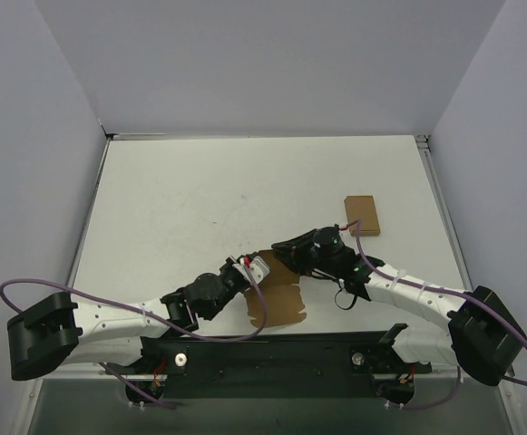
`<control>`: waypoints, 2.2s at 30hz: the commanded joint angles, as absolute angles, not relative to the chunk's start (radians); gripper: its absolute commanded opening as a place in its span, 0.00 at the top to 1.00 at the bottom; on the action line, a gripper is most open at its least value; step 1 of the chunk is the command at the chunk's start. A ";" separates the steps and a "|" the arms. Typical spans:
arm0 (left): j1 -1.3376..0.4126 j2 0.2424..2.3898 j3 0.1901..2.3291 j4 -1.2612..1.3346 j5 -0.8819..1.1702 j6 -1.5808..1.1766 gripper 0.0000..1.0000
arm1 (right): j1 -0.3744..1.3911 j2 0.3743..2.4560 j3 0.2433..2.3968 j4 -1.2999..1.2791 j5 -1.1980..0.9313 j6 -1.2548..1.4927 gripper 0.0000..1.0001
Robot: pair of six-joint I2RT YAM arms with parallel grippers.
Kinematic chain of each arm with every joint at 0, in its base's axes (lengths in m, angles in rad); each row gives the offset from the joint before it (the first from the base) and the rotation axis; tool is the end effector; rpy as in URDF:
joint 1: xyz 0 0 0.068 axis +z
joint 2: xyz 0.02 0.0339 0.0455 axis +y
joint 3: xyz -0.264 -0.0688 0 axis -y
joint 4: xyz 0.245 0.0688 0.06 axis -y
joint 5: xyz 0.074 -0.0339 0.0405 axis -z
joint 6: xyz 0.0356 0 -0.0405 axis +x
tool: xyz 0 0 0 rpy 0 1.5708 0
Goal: Fold the paper box
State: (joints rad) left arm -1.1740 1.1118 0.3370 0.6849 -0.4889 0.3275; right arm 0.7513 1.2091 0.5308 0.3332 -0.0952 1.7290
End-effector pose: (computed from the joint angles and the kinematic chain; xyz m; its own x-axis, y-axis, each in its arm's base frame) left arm 0.1024 -0.2011 0.2122 0.1709 0.3269 -0.9295 0.6110 0.7049 0.3603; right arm 0.1862 0.1786 0.2164 -0.6966 0.6945 0.1800 0.3615 0.1230 0.9242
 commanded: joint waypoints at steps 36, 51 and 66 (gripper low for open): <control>-0.873 0.779 0.312 0.251 -0.138 -0.351 0.17 | 0.741 1.246 0.535 0.477 0.040 1.551 1.00; -1.058 0.908 0.189 0.467 -0.436 -0.567 0.26 | 0.742 1.246 0.594 0.376 0.210 1.637 1.00; -0.904 1.299 0.278 0.893 -0.262 -0.568 0.26 | 0.753 1.204 0.627 0.267 0.235 1.763 1.00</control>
State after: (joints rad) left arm -0.9482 1.2827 0.2504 0.6930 -0.3481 -0.5709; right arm 0.7471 1.2537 0.5987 0.2955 0.1902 1.7401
